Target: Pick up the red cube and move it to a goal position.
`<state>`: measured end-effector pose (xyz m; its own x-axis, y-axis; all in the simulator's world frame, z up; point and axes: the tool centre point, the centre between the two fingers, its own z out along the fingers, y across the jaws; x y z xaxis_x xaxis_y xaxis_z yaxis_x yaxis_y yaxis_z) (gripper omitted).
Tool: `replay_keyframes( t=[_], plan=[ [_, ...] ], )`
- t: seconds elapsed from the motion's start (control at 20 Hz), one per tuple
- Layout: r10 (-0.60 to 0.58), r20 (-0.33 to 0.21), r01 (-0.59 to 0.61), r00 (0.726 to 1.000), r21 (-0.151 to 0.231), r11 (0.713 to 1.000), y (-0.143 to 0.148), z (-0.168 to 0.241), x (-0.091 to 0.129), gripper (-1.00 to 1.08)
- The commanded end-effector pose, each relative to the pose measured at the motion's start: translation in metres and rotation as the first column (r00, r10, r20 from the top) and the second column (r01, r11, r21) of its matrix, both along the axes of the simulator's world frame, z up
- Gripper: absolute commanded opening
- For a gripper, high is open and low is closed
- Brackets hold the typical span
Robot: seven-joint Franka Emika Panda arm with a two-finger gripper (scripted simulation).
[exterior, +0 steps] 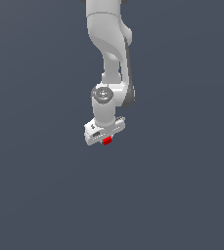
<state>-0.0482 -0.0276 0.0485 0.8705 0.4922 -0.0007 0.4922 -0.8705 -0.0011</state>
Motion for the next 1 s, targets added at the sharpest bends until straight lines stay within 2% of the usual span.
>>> replay_keyframes(
  t=[0.0, 0.35, 0.95],
  plan=[
    [0.000, 0.001, 0.000, 1.000, 0.000, 1.000, -0.002, 0.015, -0.001, -1.00],
    [0.000, 0.001, 0.000, 1.000, -0.001, 1.000, -0.012, 0.076, -0.005, -1.00],
    [0.002, 0.001, -0.002, 1.000, 0.001, 1.000, -0.032, 0.211, -0.012, -1.00]
  ],
)
